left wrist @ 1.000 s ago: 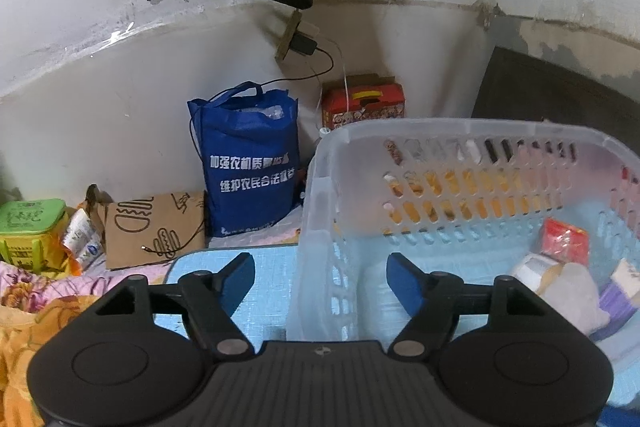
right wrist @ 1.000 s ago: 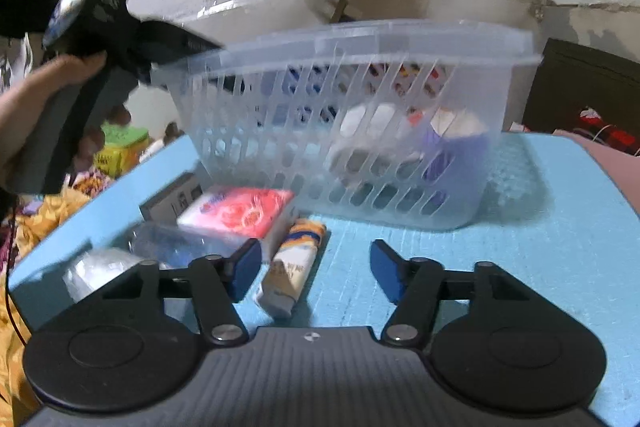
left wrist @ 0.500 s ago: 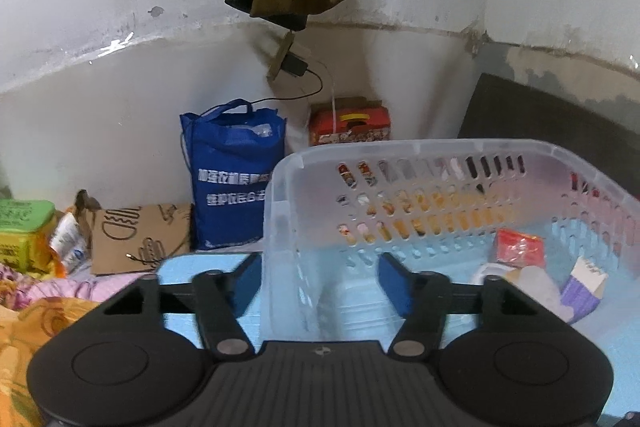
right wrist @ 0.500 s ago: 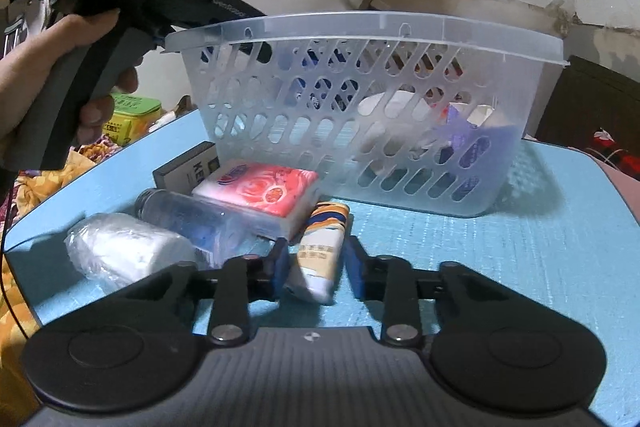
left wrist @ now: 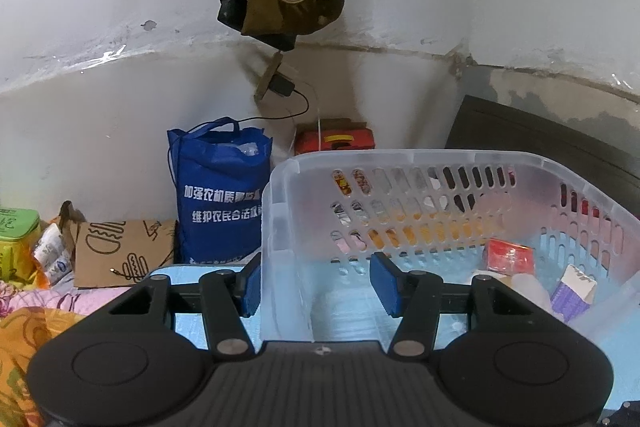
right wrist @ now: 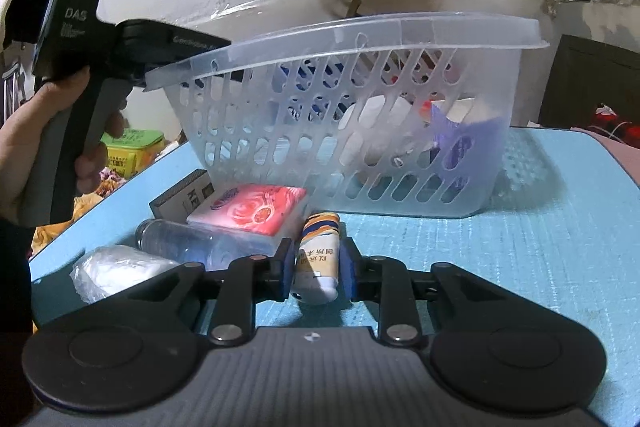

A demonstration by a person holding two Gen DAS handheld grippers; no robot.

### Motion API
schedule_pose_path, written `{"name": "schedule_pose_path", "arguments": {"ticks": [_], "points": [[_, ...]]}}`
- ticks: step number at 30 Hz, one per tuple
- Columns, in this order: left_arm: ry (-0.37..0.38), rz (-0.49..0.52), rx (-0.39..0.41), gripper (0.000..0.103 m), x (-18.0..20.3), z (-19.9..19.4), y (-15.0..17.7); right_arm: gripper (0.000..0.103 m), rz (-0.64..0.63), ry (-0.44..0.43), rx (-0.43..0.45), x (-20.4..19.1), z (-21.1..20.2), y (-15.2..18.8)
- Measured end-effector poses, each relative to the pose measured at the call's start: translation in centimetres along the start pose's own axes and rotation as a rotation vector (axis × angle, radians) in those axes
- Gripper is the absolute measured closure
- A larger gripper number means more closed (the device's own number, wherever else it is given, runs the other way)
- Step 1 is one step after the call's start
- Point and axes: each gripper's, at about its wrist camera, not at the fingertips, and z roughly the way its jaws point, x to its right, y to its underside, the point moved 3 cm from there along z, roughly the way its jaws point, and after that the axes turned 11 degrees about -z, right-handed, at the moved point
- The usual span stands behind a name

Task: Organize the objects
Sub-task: 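Move the right tool to the small white tube and grasp it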

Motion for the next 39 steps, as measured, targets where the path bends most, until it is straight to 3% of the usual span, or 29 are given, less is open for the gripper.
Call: {"name": "schedule_pose_path", "arguments": {"ticks": [18, 24, 32, 36, 38, 39], "points": [[0.012, -0.01, -0.055, 0.044, 0.2, 0.8, -0.6, 0.077, 0.06, -0.039, 0.051, 0.9, -0.6, 0.5], [0.03, -0.052, -0.122, 0.044, -0.2, 1.4, -0.7, 0.077, 0.071, -0.045, 0.049, 0.9, -0.8, 0.5], [-0.014, -0.025, -0.161, 0.044, 0.5, 2.0, -1.2, 0.078, 0.065, -0.038, 0.038, 0.4, -0.7, 0.5], [-0.061, 0.007, -0.157, 0.057, 0.7, 2.1, -1.3, 0.078, 0.059, -0.035, 0.043, 0.2, -1.0, 0.6], [-0.073, -0.013, -0.148, 0.065, 0.2, 2.0, -1.4, 0.09, 0.056, -0.032, 0.052, 0.3, -1.3, 0.6], [-0.068, -0.026, -0.154, 0.069, 0.0, 2.0, -1.5, 0.09, 0.05, -0.03, 0.049, 0.3, -1.4, 0.6]]}}
